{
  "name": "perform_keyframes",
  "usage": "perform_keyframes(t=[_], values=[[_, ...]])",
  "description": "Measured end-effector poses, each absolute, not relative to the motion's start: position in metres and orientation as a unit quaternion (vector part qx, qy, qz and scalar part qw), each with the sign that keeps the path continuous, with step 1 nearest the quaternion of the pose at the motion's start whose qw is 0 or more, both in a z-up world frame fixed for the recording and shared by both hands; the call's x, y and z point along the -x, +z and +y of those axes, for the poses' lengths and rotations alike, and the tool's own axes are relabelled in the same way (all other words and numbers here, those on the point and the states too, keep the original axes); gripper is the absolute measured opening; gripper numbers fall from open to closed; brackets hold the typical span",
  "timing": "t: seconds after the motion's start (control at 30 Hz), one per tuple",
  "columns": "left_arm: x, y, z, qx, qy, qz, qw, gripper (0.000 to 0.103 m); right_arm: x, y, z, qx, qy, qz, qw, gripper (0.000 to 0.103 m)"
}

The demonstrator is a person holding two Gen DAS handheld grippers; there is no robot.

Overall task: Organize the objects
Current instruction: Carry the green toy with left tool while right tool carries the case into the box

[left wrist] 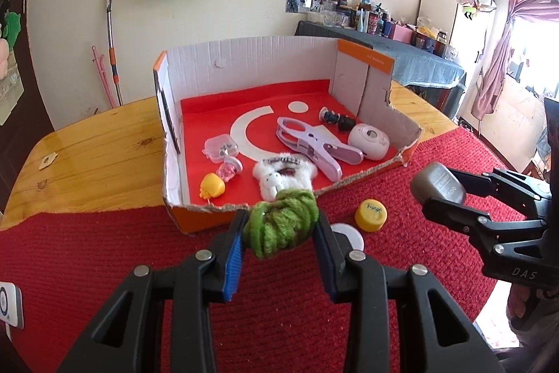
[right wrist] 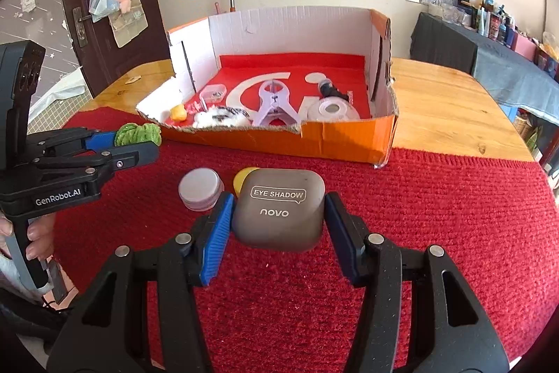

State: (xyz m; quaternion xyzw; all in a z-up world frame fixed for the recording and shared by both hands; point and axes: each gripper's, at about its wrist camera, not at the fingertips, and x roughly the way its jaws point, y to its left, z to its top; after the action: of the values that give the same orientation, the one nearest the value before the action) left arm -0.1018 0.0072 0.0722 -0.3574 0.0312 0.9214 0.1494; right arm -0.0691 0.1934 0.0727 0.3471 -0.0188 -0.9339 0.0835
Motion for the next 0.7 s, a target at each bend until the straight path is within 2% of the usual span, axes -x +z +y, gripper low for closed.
perform_keyframes(t=[0.17,0.4,0.7], values=[[0.132,0.092,0.012,0.356,0.923,0.038,0.145,0.038,0.092,0.107,0.192,-0.326,-0.941,-0.008,0.094,0.051],[0.196,0.101,0.024,0.377,0.916,0.063,0.126,0.038,0.167,0.137,0.191,-0.340,-0.936,0.022,0.087,0.051],[0.264,0.085,0.028,0.431,0.895,0.048,0.109,0.038,0.276,0.117,0.191,-0.425,-0.903,0.021,0.065,0.051]])
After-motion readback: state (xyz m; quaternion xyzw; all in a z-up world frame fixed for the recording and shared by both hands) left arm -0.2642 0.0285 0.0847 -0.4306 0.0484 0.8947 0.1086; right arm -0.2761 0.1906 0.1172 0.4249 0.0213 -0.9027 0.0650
